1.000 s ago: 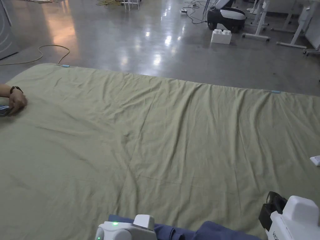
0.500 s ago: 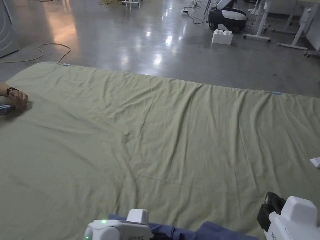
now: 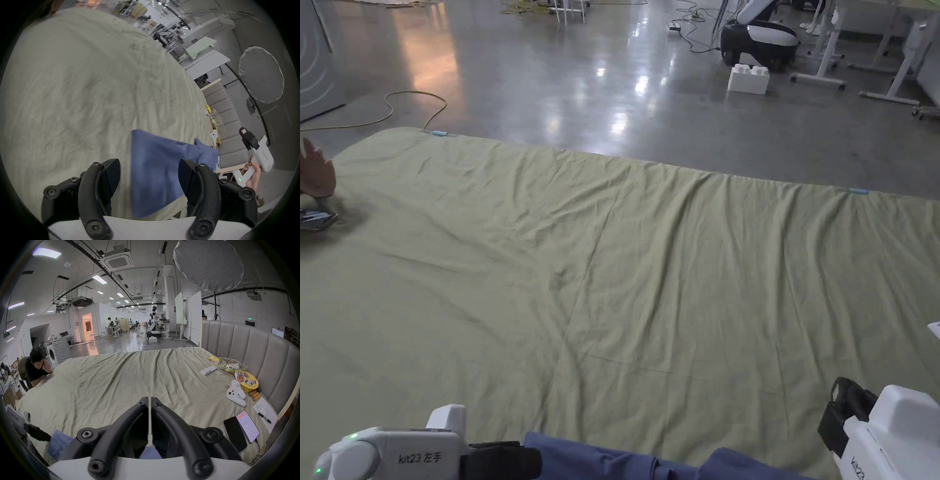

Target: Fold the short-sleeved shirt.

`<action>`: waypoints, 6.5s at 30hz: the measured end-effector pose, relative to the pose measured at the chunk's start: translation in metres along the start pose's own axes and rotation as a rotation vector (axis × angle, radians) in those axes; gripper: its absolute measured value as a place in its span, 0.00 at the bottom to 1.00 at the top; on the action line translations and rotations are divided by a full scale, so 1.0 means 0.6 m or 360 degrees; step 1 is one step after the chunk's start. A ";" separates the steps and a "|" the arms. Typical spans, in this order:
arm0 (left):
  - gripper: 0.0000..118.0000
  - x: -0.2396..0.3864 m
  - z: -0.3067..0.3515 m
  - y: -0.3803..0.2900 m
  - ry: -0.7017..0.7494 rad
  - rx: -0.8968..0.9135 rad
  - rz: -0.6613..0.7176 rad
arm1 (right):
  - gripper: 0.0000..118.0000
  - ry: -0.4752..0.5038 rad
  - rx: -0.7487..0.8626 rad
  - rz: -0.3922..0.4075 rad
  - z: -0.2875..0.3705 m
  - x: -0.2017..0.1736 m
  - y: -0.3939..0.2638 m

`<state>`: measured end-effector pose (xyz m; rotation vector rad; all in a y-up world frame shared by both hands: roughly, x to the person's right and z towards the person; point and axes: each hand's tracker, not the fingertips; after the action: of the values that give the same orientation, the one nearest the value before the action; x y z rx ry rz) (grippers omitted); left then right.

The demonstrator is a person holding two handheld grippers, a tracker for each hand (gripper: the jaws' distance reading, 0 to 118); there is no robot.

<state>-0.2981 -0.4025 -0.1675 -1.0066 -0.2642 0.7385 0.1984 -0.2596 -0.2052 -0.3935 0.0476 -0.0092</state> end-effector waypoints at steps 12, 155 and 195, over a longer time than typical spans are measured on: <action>0.13 -0.029 -0.081 -0.035 -0.0318 -0.0091 0.0304 | 0.03 0.0005 -0.0046 -0.0063 0.004 -0.003 -0.006; 0.09 0.279 0.085 0.022 0.0896 0.1340 -0.0952 | 0.03 0.0155 0.0088 0.0237 0.044 -0.125 -0.046; 0.77 0.028 -0.141 0.026 -0.0503 -0.0214 0.0086 | 0.03 0.0263 -0.0371 0.0363 -0.049 -0.243 -0.259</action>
<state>-0.2487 -0.4429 -0.2274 -1.0247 -0.5684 0.9397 0.0515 -0.4119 -0.1661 -0.6182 0.2582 0.1909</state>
